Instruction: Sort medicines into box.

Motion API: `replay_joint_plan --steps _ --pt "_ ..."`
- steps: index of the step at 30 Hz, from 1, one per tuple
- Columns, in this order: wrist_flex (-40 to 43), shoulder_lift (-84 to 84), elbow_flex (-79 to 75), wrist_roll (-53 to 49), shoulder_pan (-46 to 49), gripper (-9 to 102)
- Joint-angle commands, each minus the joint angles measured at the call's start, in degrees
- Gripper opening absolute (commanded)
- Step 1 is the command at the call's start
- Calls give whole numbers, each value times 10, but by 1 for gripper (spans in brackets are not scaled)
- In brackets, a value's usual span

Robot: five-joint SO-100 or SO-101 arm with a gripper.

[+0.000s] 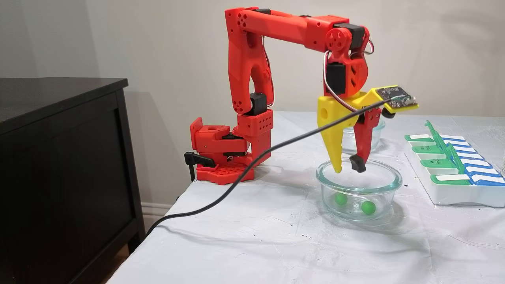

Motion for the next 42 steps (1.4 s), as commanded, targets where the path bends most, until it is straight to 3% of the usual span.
replay_joint_plan --steps 1,42 --pt "-13 12 -6 -2 4 24" --pt "-76 -74 14 -56 23 27"
